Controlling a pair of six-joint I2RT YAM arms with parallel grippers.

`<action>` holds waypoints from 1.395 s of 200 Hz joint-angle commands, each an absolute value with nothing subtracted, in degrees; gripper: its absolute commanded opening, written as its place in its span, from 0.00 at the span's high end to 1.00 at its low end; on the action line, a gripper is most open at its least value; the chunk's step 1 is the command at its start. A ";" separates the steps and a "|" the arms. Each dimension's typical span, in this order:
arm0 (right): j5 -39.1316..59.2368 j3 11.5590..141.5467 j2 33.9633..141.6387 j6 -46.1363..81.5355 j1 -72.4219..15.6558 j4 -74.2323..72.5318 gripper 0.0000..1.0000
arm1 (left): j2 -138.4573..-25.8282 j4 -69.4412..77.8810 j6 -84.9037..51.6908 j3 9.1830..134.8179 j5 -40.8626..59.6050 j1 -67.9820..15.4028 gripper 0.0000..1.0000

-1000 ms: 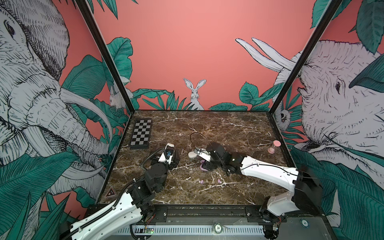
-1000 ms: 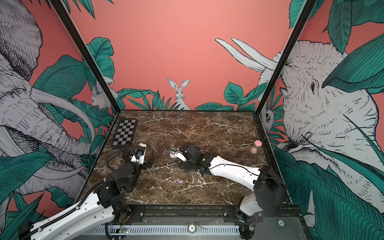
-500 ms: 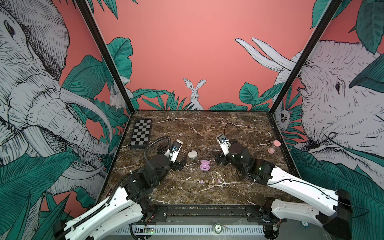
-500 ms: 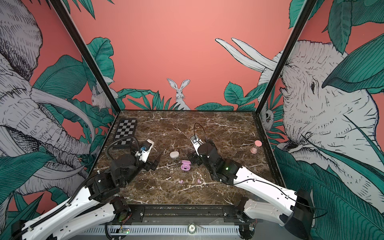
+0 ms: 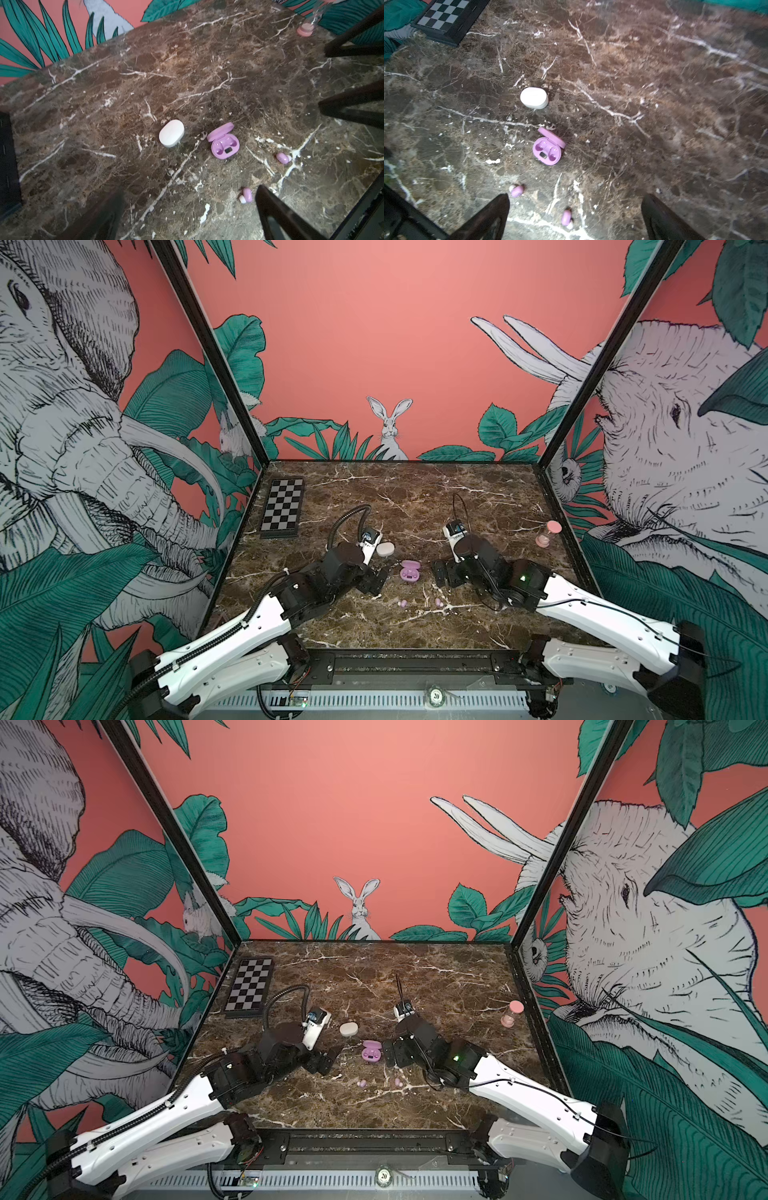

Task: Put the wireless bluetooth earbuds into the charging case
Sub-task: 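Move the right gripper over the pink earbud nearest the robot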

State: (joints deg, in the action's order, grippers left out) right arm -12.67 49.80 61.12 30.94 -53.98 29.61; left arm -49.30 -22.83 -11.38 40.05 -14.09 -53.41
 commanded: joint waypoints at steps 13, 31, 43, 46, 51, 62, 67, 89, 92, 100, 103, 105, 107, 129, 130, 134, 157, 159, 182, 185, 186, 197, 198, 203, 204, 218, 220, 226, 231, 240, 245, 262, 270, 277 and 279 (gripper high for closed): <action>-5.68 47.18 61.94 44.13 -53.79 33.93 0.05 | -49.49 -20.19 -16.74 37.20 -15.25 -53.26 0.01; -2.78 44.98 62.26 47.29 -53.74 32.20 0.07 | -49.79 -19.46 -16.77 35.94 -14.84 -53.65 0.01; -1.60 43.44 62.80 49.42 -53.78 30.98 0.09 | -50.15 -19.13 -17.00 35.16 -15.16 -54.09 0.01; -1.41 43.22 63.02 49.76 -53.79 30.68 0.10 | -50.26 -19.07 -17.09 34.95 -15.20 -54.18 0.01; -1.11 42.76 63.37 50.48 -53.72 30.16 0.11 | -50.48 -18.83 -17.17 34.64 -15.29 -54.40 0.01; 0.19 41.87 64.52 51.61 -53.78 28.69 0.13 | -50.97 -18.19 -17.20 33.91 -15.38 -54.97 0.01; 0.69 41.75 65.18 52.03 -53.78 28.40 0.14 | -51.32 -17.99 -17.20 33.72 -15.47 -55.37 0.01; 2.13 42.40 68.60 53.61 -53.79 28.29 0.18 | -53.04 -17.22 -16.80 33.26 -16.66 -57.82 0.01; 2.35 42.49 69.08 53.83 -53.74 28.37 0.19 | -53.34 -17.10 -16.70 33.22 -17.03 -58.28 0.01; 2.92 42.84 70.25 54.36 -53.79 28.34 0.20 | -53.88 -16.92 -16.48 33.17 -17.99 -59.27 0.01; 3.29 42.93 70.65 54.59 -53.79 28.31 0.21 | -54.03 -16.94 -16.44 33.06 -18.30 -59.71 0.01; 3.50 43.01 70.86 54.69 -53.79 28.30 0.21 | -54.14 -16.89 -16.37 33.05 -18.53 -59.93 0.01; 3.73 43.05 71.15 54.78 -53.72 28.28 0.22 | -54.27 -16.75 -16.33 32.96 -18.67 -60.11 0.01; 5.47 43.51 73.39 56.41 -53.79 28.04 0.25 | -54.68 -15.57 -16.26 31.77 -19.33 -61.03 0.01; 5.59 43.46 73.43 56.51 -53.79 28.00 0.25 | -54.72 -15.52 -16.26 31.71 -19.34 -61.01 0.01; 5.96 43.36 73.75 56.83 -53.82 27.60 0.26 | -54.73 -15.34 -16.34 31.50 -19.40 -60.95 0.01; 6.72 43.23 75.09 57.91 -53.88 27.39 0.32 | -54.17 -14.87 -16.69 30.32 -19.83 -61.17 0.01; 6.75 43.24 75.18 57.92 -53.85 27.32 0.32 | -54.04 -14.86 -16.63 30.21 -19.86 -61.13 0.01; 6.80 43.24 75.79 58.53 -53.85 27.13 0.35 | -53.05 -14.51 -16.43 29.21 -19.86 -61.17 0.01; 6.85 43.17 75.91 58.61 -53.85 26.94 0.35 | -52.96 -14.43 -16.37 29.05 -19.86 -61.25 0.01; 6.85 43.16 75.92 58.62 -53.86 26.87 0.35 | -52.89 -14.33 -16.36 29.03 -19.86 -61.25 0.01; 7.14 43.15 76.43 58.55 -53.86 26.52 0.35 | -52.53 -13.92 -16.10 28.60 -19.69 -61.26 0.01; 7.17 43.15 76.49 58.54 -53.87 26.62 0.35 | -52.50 -13.95 -16.09 28.58 -19.69 -61.26 0.01; 7.09 43.40 76.71 58.46 -53.87 26.99 0.35 | -52.45 -13.84 -16.00 28.48 -19.62 -61.26 0.01; 7.02 43.41 76.76 58.45 -53.83 27.08 0.35 | -52.42 -13.87 -15.95 28.48 -19.61 -61.26 0.01; 6.61 43.85 77.39 58.27 -53.85 27.79 0.36 | -52.45 -13.82 -15.58 28.47 -19.60 -61.26 0.01; 6.53 43.92 77.49 58.25 -53.83 27.91 0.37 | -52.44 -13.87 -15.50 28.50 -19.60 -61.26 0.01; 6.35 44.09 77.64 58.14 -53.87 28.04 0.37 | -52.54 -13.84 -15.39 28.53 -19.60 -61.26 0.01; 6.28 44.15 77.82 58.18 -53.81 28.10 0.37 | -52.59 -13.88 -15.30 28.63 -19.60 -61.32 0.01; 6.27 44.21 78.11 58.05 -53.83 27.89 0.37 | -52.61 -13.76 -15.21 28.58 -19.56 -61.35 0.01; 6.30 44.21 78.22 58.01 -53.80 27.81 0.37 | -52.65 -13.63 -15.08 28.52 -19.51 -61.34 0.01; 6.44 44.43 78.80 57.94 -53.86 27.78 0.39 | -52.70 -13.14 -14.95 28.41 -19.21 -61.28 0.01; 6.42 44.48 79.07 57.77 -53.85 27.81 0.41 | -52.72 -12.95 -14.81 28.30 -19.04 -61.30 0.01; 6.35 44.68 79.29 57.74 -53.87 27.94 0.41 | -52.67 -12.79 -14.71 28.22 -18.90 -61.34 0.01; 6.31 44.72 79.28 57.70 -53.88 27.99 0.42 | -52.67 -12.75 -14.69 28.22 -18.83 -61.35 0.01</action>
State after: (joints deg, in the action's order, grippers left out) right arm 6.72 43.22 78.48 57.82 -53.98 27.44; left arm -53.39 -14.41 -15.14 29.08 -18.90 -61.08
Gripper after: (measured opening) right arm 0.596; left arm 0.992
